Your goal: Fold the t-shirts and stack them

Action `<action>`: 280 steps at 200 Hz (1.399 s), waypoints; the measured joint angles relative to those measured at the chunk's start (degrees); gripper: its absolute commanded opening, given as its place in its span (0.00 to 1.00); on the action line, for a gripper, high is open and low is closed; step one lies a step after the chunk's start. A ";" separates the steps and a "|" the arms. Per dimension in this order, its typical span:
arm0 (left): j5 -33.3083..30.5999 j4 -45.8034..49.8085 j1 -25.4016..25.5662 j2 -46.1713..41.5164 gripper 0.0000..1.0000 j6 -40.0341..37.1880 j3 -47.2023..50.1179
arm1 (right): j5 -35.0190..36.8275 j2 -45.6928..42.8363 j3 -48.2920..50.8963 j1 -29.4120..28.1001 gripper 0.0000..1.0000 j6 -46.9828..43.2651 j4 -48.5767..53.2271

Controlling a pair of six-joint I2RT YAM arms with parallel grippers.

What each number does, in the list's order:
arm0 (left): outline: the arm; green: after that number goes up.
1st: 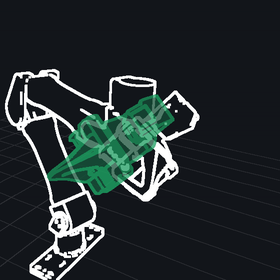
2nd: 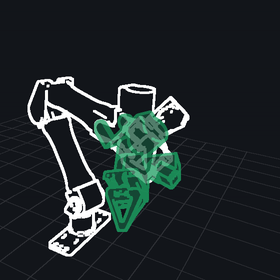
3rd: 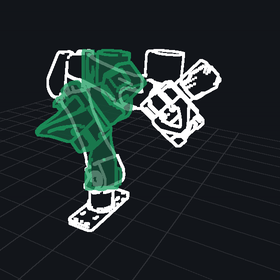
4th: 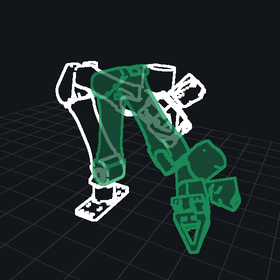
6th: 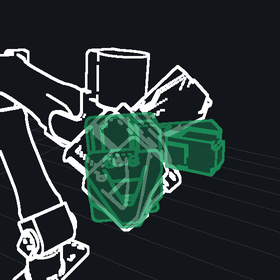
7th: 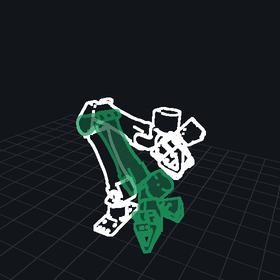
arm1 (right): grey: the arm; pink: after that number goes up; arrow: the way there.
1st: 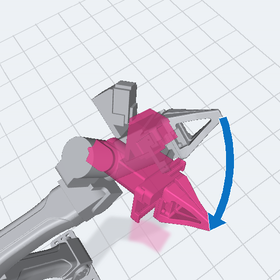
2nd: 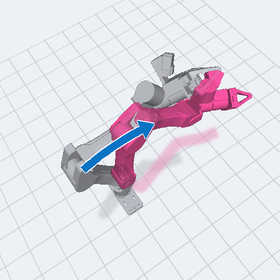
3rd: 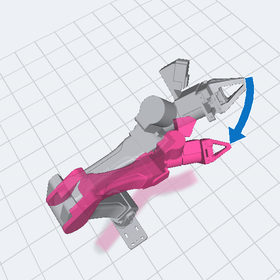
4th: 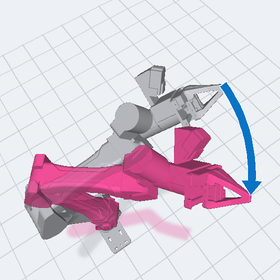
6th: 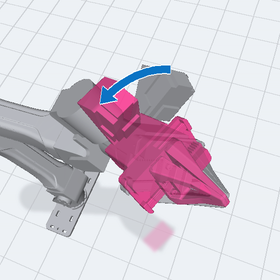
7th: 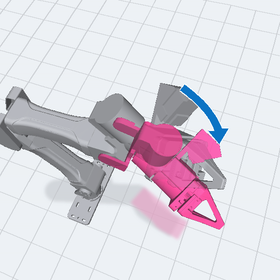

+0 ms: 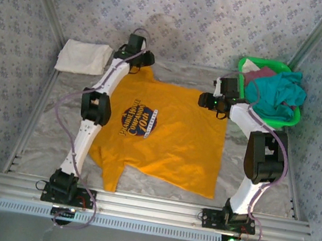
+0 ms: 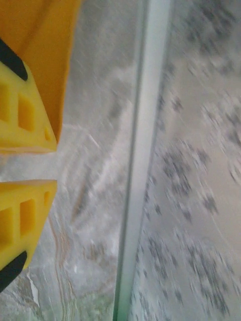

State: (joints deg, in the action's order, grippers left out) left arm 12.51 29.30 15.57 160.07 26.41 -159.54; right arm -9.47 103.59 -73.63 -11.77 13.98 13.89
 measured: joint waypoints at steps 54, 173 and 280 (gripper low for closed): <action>2.05 -13.86 2.89 -0.76 0.29 -4.81 -3.54 | 0.00 -0.22 0.00 -0.35 0.59 0.22 0.26; -5.97 -30.69 -8.35 -40.06 0.22 6.93 71.28 | 4.50 1.92 -6.19 -0.44 0.15 3.65 7.65; -9.16 -17.62 -9.73 -38.32 0.05 7.78 73.77 | 8.85 23.61 -26.77 1.36 0.00 9.88 20.65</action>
State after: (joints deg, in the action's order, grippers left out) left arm 3.36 11.68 5.85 121.75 34.20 -85.78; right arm -0.62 127.20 -100.40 -10.41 23.86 34.54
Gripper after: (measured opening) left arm 0.056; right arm 0.059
